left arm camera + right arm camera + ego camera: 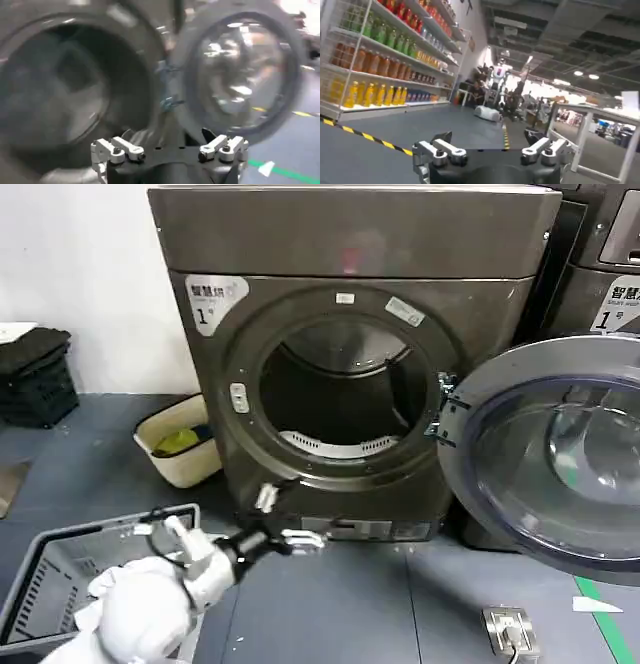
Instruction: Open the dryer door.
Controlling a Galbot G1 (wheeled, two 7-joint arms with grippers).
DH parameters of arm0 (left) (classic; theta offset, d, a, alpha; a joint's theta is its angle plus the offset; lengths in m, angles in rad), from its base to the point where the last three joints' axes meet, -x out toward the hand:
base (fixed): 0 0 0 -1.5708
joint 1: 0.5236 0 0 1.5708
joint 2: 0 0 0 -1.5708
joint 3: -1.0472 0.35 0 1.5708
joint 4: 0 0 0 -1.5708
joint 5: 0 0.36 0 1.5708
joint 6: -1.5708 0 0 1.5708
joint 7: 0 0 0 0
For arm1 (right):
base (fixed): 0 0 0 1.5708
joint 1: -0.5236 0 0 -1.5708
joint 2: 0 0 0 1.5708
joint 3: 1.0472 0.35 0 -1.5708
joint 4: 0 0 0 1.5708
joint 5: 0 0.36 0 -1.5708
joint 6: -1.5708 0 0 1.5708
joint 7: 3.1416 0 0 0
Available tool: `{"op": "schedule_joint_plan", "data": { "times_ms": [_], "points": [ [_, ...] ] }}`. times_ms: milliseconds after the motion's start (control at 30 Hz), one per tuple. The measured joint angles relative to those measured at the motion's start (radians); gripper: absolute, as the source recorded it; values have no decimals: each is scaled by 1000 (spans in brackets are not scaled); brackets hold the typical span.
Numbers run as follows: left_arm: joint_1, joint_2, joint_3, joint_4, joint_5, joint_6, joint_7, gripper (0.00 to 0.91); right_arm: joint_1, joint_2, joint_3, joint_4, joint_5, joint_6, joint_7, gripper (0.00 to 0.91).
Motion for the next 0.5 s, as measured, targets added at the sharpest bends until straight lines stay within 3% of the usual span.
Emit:
{"op": "schedule_joint_plan", "data": {
  "times_ms": [233, 500],
  "points": [
    [90, -16, -209, 9, -192, 119, -170, 907, 11, -29, -32, -30, -1, 5, -2, 907],
    [128, 10, -404, 49, -392, 273, -386, 907, 12, -41, -48, -38, 48, 16, -16, 907]
  ]
}}
